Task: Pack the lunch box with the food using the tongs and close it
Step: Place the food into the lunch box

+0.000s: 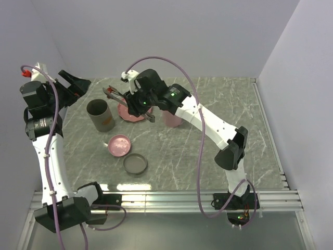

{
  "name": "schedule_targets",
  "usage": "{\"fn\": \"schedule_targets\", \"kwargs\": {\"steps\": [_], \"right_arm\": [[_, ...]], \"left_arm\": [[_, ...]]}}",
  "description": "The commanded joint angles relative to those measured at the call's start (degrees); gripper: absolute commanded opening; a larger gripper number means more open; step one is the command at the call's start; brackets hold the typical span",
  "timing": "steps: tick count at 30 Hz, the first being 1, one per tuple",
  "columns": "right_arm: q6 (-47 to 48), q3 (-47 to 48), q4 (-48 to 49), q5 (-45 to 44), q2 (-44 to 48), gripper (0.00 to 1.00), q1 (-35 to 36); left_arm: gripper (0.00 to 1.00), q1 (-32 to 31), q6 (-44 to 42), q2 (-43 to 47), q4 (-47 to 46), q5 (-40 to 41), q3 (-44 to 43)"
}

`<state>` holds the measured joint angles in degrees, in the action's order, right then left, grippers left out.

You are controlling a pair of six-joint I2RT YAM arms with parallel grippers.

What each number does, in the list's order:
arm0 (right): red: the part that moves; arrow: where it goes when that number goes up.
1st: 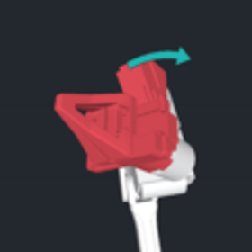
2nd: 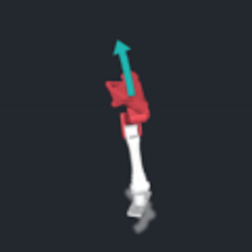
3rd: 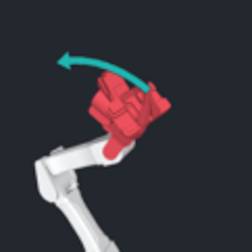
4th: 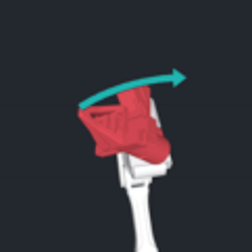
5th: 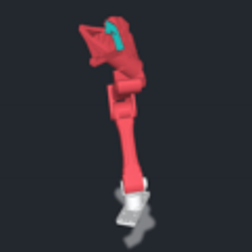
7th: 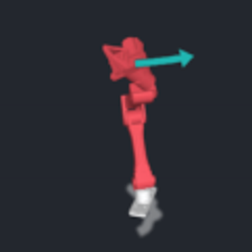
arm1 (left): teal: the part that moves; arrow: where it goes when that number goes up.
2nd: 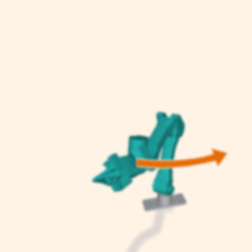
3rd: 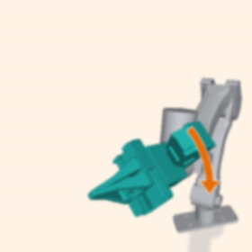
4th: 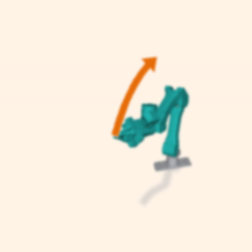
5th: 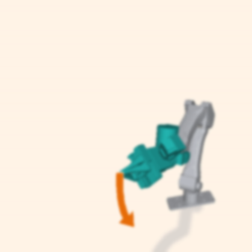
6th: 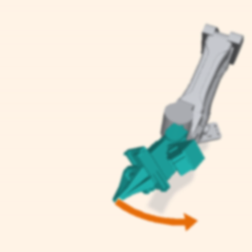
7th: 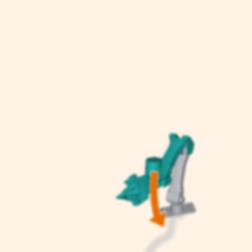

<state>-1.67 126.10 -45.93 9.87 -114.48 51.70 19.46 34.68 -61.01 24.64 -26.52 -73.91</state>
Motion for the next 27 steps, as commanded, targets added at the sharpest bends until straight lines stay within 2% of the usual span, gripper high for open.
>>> {"fn": "schedule_targets", "kwargs": {"steps": [1, 11, 20, 24, 27], "right_arm": [[1.15, 4.94, 2.51, -2.39, 0.14, 0.37, 2.34], [2.38, 10.48, 5.67, -5.03, -5.58, 0.37, 6.21], [1.94, 11.18, 9.19, -5.39, -9.97, 0.39, 6.22], [1.85, 11.62, 9.98, -5.12, -11.9, 0.44, 6.22], [1.76, 11.97, 9.72, -5.56, -12.7, 0.52, 6.22]], "left_arm": [[0.99, 2.24, 1.27, -0.16, -1.62, -3.35, -2.12], [0.99, 5.84, 1.36, -0.51, -1.88, -7.4, -1.76], [0.99, 9.1, -0.57, -0.16, -1.53, -10.21, -3.61], [0.99, 9.54, -1.36, -0.33, -1.18, -11.18, -3.08], [0.99, 9.98, -1.89, -0.42, -1.18, -11.36, -3.34]]}}
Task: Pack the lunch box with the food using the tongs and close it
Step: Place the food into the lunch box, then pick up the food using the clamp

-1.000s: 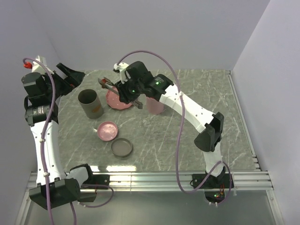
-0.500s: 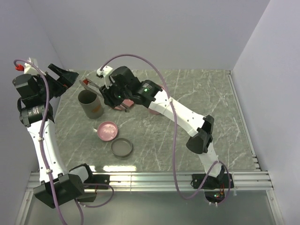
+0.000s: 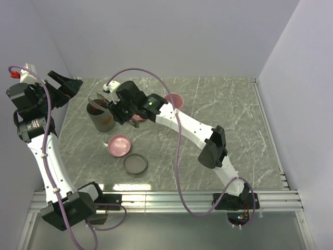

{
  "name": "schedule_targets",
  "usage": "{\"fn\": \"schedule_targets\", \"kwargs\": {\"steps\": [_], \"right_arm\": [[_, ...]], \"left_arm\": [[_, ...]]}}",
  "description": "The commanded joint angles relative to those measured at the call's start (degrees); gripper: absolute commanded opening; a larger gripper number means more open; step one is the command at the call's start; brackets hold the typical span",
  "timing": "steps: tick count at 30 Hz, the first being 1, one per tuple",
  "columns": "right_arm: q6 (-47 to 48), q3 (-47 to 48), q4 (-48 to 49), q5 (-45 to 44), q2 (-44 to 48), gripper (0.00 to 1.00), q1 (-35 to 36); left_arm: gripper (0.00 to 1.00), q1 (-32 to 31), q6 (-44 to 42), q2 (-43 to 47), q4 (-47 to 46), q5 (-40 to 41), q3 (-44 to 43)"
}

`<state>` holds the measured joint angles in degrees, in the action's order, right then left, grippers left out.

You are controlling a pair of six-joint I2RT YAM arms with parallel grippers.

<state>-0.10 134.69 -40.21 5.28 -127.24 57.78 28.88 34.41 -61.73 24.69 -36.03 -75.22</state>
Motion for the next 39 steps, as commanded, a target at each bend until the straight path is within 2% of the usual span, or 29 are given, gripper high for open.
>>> {"fn": "schedule_targets", "kwargs": {"steps": [1, 4, 10, 18, 23, 31, 39], "right_arm": [[0.19, 3.47, 4.08, -0.97, -0.02, 0.54, 0.14], [0.19, 3.56, 4.17, -0.8, 0.06, 0.61, 0.23], [0.36, 2.95, 4.35, -3.69, 2.52, 0.59, -0.03], [0.19, -11.55, 5.23, -5.19, 11.04, 0.55, -6.44], [-4.46, -18.57, 4.17, -5.19, 12.72, 0.54, -13.3], [-7.28, -21.58, 2.85, -3.79, 8.6, 0.54, -16.03], [-7.64, -16.4, 1.62, -2.99, 3.41, 0.54, -15.24]], "left_arm": [[0.99, 0.65, -1.72, 0.13, -0.87, -1.94, -2.3], [0.99, 0.74, -1.72, -0.14, -0.96, -2.37, -2.47], [0.99, 0.82, -1.19, 0.12, -1.57, -3.08, -2.39], [0.99, 0.82, -0.93, 0.74, -2.45, -4.31, -2.04], [0.99, 0.91, -0.93, 1.09, -2.98, -4.22, -2.04], [0.99, 0.82, 0.65, 0.74, -4.47, -4.75, -1.07], [0.99, 0.82, -0.84, 0.74, -3.51, -4.4, -1.51]]}}
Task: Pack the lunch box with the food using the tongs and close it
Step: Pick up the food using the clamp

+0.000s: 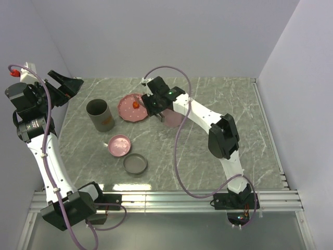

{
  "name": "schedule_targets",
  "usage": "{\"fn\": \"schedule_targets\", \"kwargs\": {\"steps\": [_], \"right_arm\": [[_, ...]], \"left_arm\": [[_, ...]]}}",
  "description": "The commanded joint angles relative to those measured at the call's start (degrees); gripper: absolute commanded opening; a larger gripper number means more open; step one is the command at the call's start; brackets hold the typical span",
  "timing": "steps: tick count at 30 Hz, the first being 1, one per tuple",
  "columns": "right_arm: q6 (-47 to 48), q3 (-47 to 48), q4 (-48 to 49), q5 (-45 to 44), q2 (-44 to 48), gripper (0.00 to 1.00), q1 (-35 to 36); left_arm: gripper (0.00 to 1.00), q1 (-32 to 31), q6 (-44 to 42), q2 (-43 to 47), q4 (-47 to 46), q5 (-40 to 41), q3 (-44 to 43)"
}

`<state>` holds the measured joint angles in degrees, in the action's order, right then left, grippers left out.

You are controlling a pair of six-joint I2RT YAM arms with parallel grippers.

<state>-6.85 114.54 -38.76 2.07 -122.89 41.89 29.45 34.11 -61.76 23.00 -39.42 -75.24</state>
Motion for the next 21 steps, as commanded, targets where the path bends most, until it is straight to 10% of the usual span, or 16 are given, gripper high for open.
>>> {"fn": "schedule_targets", "kwargs": {"steps": [1, 21], "right_arm": [[-0.8, 4.02, 0.18, -0.13, -0.95, 0.54, 0.91], [-0.8, 8.94, -0.35, -1.8, -9.47, 0.57, 3.02]], "left_arm": [[0.99, 0.25, -0.45, 0.85, -1.82, -0.92, -1.31], [0.99, 0.26, -0.01, 0.94, -3.49, -1.27, -0.08]]}}
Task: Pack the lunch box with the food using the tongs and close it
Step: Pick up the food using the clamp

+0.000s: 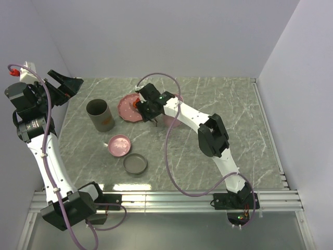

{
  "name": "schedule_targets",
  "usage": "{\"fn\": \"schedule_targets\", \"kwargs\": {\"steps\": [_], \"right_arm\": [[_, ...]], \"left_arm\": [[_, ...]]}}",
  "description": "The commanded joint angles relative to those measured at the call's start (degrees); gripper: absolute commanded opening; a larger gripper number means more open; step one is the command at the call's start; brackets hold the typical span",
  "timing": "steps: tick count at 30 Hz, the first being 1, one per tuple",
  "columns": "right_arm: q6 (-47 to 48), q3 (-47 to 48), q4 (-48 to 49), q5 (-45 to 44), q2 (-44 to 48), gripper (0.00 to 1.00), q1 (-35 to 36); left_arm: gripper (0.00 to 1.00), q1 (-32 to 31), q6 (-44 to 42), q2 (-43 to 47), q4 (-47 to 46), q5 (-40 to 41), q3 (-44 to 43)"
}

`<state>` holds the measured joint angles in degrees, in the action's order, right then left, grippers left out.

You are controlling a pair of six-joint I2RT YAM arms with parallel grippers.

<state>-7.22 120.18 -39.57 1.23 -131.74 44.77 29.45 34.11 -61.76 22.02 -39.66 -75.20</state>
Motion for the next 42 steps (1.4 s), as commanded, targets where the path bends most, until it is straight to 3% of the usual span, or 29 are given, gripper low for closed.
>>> {"fn": "schedule_targets", "kwargs": {"steps": [1, 14, 23, 29, 42], "right_arm": [[-0.42, 3.39, 0.37, -0.97, -0.88, 0.57, 0.23], [0.1, 4.45, 1.25, -0.97, -3.52, 0.55, 0.23], [-0.25, 4.19, 1.25, -0.27, -2.99, 0.46, 0.14], [-0.6, 1.99, 1.52, 0.87, 0.08, 0.4, 0.14], [-1.04, -2.49, 2.22, 2.02, 8.78, 0.37, 0.14]], "left_arm": [[1.0, 0.25, -0.01, 0.94, -2.51, -1.03, -0.12], [0.99, 0.34, -0.18, 0.58, -2.51, -0.68, -0.12], [0.99, 0.34, -0.36, 0.58, -2.42, -0.59, -0.04], [0.99, 0.34, -0.53, 0.76, -2.42, -0.68, -0.12], [0.99, 0.25, -0.01, 0.85, -2.6, -0.95, 0.23]]}}
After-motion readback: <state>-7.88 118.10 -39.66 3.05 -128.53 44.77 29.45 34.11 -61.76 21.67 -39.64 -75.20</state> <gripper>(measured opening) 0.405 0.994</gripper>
